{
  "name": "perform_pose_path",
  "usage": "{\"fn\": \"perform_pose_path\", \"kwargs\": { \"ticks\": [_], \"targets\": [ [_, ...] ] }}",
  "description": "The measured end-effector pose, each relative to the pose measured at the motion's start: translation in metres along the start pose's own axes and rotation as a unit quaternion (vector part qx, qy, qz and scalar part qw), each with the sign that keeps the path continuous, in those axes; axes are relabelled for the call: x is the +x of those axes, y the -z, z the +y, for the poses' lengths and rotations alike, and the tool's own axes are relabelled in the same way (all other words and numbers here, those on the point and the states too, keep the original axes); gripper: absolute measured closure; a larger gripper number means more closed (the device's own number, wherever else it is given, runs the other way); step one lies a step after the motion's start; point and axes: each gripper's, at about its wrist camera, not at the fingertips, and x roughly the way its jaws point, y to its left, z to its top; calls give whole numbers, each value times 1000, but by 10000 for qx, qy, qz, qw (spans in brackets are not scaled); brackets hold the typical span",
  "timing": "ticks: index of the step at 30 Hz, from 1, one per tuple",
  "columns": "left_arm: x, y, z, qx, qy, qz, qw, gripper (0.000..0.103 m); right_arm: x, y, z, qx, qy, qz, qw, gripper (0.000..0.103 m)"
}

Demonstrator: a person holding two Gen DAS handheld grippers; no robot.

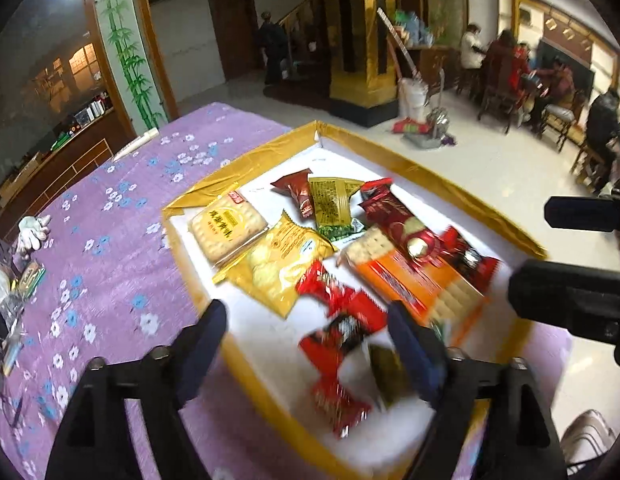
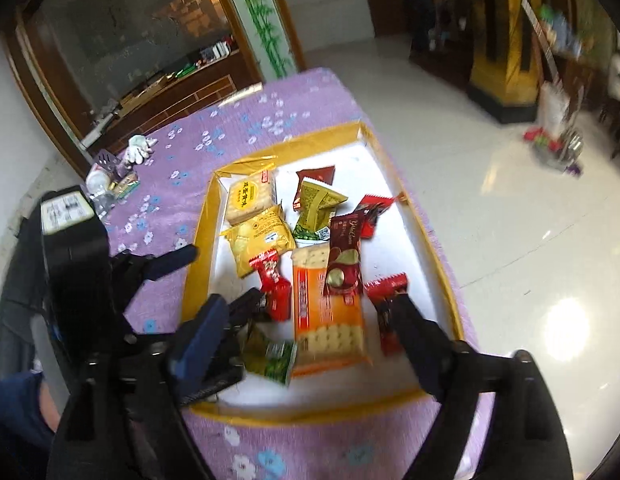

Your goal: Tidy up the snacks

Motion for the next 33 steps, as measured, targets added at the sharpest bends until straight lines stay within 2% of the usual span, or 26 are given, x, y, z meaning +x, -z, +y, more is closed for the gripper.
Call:
{"fn": "perform_pose_path", "kwargs": {
  "ticks": [2, 5, 10, 14, 17, 19, 22, 24, 28, 31, 33],
  "targets": [
    [-19, 11, 7, -7, 237, -163, 9996, 7, -15, 17, 14, -77, 233, -109, 9996, 10],
    [-41, 25, 19, -20, 355, -344, 9988, 1, -20, 31, 28, -133, 540, 14, 9984, 6],
    [-63, 33, 33, 21, 517, -373, 9980, 1, -30, 44, 39, 73, 708, -13, 9975, 6],
    [-84, 31, 42, 1, 650, -470, 9968, 1, -39, 56, 48, 174, 996, -3, 9949, 6],
    [-99, 27, 40, 293, 647, -387, 9967, 1, -51, 64, 47, 351, 1081, -111, 9935, 6],
    [-112, 26, 42, 351, 747, -527, 9952, 1, -58, 66, 46, 443, 1141, -199, 9923, 6],
    [-134, 21, 40, 670, 551, -790, 9931, 1, -64, 63, 44, 579, 1160, -340, 9910, 6],
    [-146, 15, 39, 881, 471, -768, 9920, 1, -63, 58, 46, 564, 1147, -373, 9911, 6],
    [-163, 8, 48, 794, 292, -916, 9922, 1, -59, 45, 53, 353, 1066, -433, 9927, 6],
    [-169, 9, 53, 696, -149, -1138, 9910, 1, -57, 39, 58, 267, 971, -492, 9937, 6],
    [-166, 9, 55, 665, -576, -1092, 9901, 1, -55, 36, 61, 202, 917, -499, 9943, 6]
  ]
}}
